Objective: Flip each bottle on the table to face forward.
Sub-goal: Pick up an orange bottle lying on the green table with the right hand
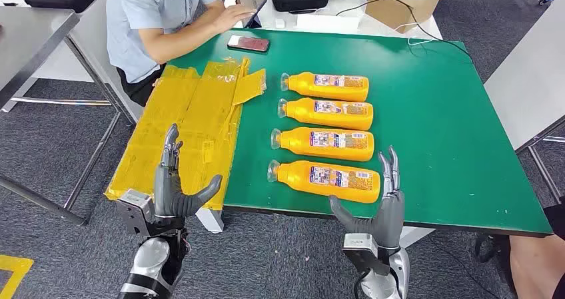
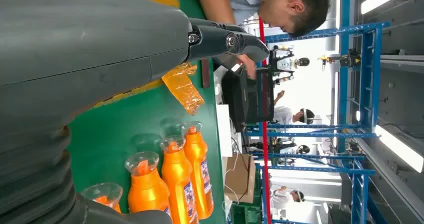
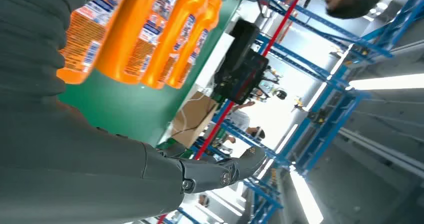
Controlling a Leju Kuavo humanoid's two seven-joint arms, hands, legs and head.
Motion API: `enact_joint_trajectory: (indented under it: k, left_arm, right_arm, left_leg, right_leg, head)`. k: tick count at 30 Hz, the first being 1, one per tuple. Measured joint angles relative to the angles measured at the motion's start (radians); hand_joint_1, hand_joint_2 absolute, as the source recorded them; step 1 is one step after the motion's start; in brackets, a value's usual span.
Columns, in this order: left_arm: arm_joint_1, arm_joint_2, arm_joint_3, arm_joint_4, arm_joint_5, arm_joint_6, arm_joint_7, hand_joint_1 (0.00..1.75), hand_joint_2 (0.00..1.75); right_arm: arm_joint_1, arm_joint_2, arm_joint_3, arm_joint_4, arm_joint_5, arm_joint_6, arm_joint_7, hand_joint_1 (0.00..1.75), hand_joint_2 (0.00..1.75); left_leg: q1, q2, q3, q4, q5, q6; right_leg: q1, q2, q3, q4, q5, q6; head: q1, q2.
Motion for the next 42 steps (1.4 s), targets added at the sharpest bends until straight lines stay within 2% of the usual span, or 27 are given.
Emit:
enact_joint_trajectory:
  k: [5, 9, 14, 20, 29, 35, 42]
  left_arm:
    - [0.009, 0.000, 0.000, 0.000, 0.001, 0.001, -0.002, 0.00, 1.75]
    - [0.011, 0.000, 0.000, 0.000, -0.008, 0.011, -0.002, 0.00, 1.75]
    - [0.011, 0.000, 0.000, 0.005, -0.036, 0.027, 0.002, 0.00, 1.75]
    - [0.009, -0.002, -0.001, 0.013, -0.040, 0.030, 0.003, 0.00, 1.75]
    - [-0.001, -0.008, -0.011, 0.027, -0.041, 0.018, 0.007, 0.00, 1.75]
    - [-0.010, -0.008, -0.014, 0.039, -0.040, 0.013, 0.015, 0.00, 1.75]
    - [-0.014, -0.008, -0.013, 0.042, -0.040, 0.007, 0.017, 0.00, 1.75]
  right_arm:
    - [0.006, 0.000, -0.003, 0.003, 0.024, 0.001, 0.018, 0.00, 1.75]
    - [-0.018, -0.012, -0.004, 0.045, 0.163, 0.014, 0.126, 0.00, 1.75]
    - [-0.077, -0.044, -0.004, 0.127, 0.289, 0.021, 0.203, 0.00, 1.75]
    - [-0.133, -0.076, -0.007, 0.192, 0.348, 0.033, 0.253, 0.00, 1.75]
    - [-0.257, -0.132, -0.011, 0.320, 0.463, 0.115, 0.339, 0.00, 1.75]
    - [-0.300, -0.148, 0.005, 0.392, 0.558, 0.135, 0.436, 0.00, 1.75]
    - [-0.331, -0.163, 0.025, 0.475, 0.552, 0.218, 0.475, 0.00, 1.75]
  left_leg:
    - [0.000, 0.000, 0.000, 0.000, 0.000, 0.000]
    - [0.000, 0.000, 0.000, 0.000, 0.000, 0.000]
    - [0.000, 0.000, 0.000, 0.000, 0.000, 0.000]
    - [0.000, 0.000, 0.000, 0.000, 0.000, 0.000]
    - [0.000, 0.000, 0.000, 0.000, 0.001, 0.000]
    - [0.000, 0.000, 0.000, 0.000, 0.001, 0.000]
    - [0.000, -0.001, 0.000, 0.000, 0.001, 0.000]
  right_leg:
    - [0.000, 0.000, 0.000, 0.000, 0.000, 0.000]
    - [0.000, 0.000, 0.000, 0.000, 0.000, 0.000]
    - [-0.001, 0.000, 0.000, 0.000, 0.001, 0.001]
    - [0.000, 0.000, 0.000, 0.000, 0.001, 0.001]
    - [0.000, 0.000, 0.000, 0.000, 0.001, 0.001]
    - [0.000, 0.000, 0.000, 0.000, 0.001, 0.001]
    - [0.000, 0.000, 0.000, 0.000, 0.001, 0.001]
  head:
    - [0.000, 0.000]
    - [0.000, 0.000]
    - [0.000, 0.000]
    - [0.000, 0.000]
    - [0.000, 0.000]
    - [0.000, 0.000]
    - [0.000, 0.000]
